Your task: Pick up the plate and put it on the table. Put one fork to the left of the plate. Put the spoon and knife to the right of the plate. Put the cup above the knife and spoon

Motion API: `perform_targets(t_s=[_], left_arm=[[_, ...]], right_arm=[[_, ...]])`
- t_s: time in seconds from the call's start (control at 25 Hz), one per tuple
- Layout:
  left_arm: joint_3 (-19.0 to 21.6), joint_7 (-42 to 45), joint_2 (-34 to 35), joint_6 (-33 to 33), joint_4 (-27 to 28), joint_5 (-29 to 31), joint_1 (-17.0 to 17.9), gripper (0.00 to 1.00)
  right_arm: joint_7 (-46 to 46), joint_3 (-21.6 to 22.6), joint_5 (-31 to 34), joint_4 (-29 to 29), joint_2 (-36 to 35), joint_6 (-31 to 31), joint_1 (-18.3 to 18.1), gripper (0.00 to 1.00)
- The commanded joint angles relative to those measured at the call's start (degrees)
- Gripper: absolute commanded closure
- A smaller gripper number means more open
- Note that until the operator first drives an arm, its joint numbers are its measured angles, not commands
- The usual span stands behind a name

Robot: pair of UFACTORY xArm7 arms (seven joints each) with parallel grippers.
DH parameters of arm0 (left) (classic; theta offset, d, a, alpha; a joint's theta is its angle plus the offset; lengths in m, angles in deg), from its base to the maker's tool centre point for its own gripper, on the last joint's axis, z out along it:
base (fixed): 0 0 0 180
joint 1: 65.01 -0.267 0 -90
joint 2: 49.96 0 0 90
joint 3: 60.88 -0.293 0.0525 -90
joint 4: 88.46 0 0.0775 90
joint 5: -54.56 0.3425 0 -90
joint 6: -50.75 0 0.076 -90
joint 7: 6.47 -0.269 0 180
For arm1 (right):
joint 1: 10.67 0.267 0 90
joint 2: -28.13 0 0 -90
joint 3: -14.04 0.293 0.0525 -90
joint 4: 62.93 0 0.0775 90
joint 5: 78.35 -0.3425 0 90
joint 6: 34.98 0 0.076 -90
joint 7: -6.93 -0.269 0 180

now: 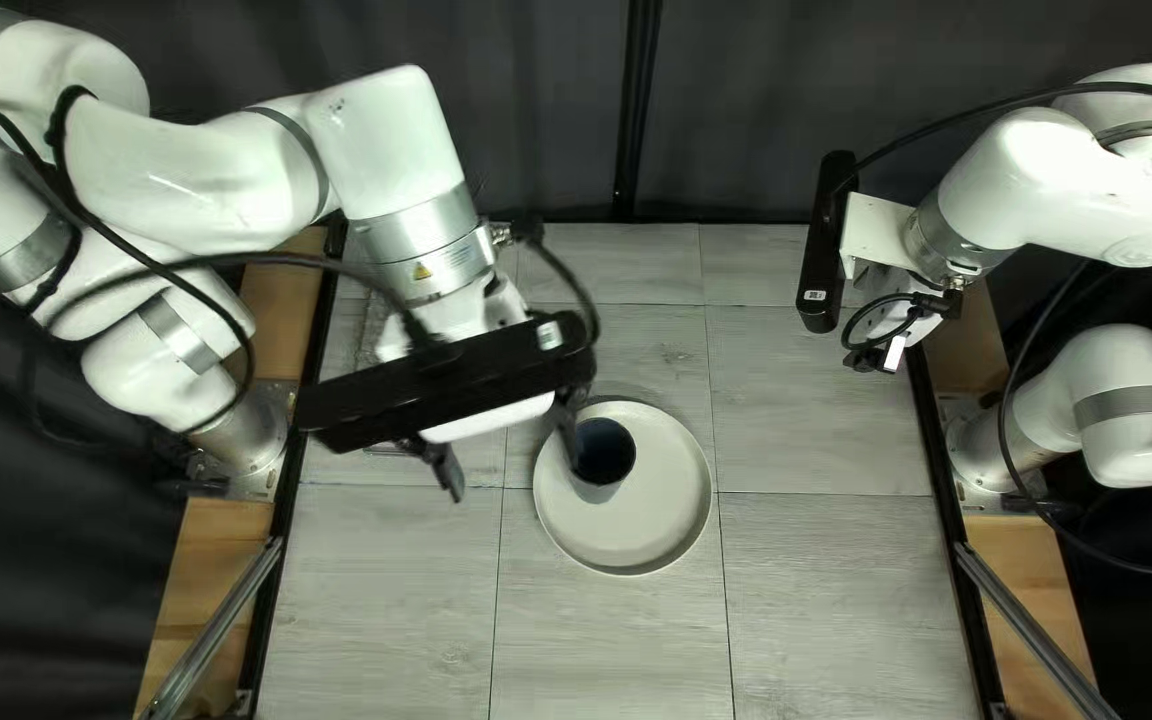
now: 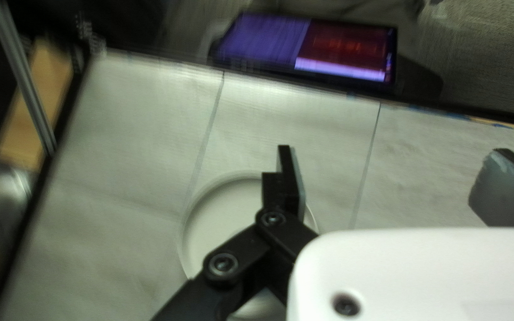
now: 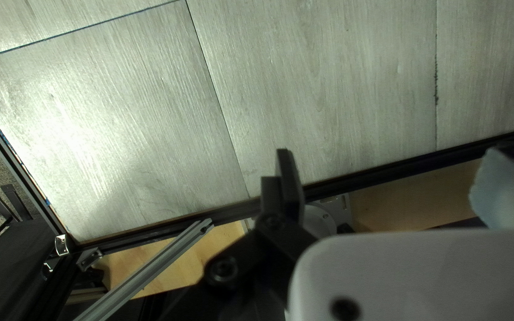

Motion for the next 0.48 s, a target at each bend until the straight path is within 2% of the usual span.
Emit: perform_targets(t_s=[0.04, 0.12, 0.48], left_arm=[[2.1, 8.7, 5.6, -4.6, -4.5, 4.7, -5.8, 0.00], [0.8, 8.0, 6.6, -3.5, -6.7, 4.2, -6.4, 0.00], [0.8, 8.0, 6.6, -3.5, -6.7, 4.2, -6.4, 0.00]], right_arm=[[0.0, 0.0, 0.0, 0.0, 0.0, 0.0, 0.0, 0.00], [0.0, 0.0, 0.0, 0.0, 0.0, 0.0, 0.0, 0.00], [0.0, 0.0, 0.0, 0.0, 0.0, 0.0, 0.0, 0.00]])
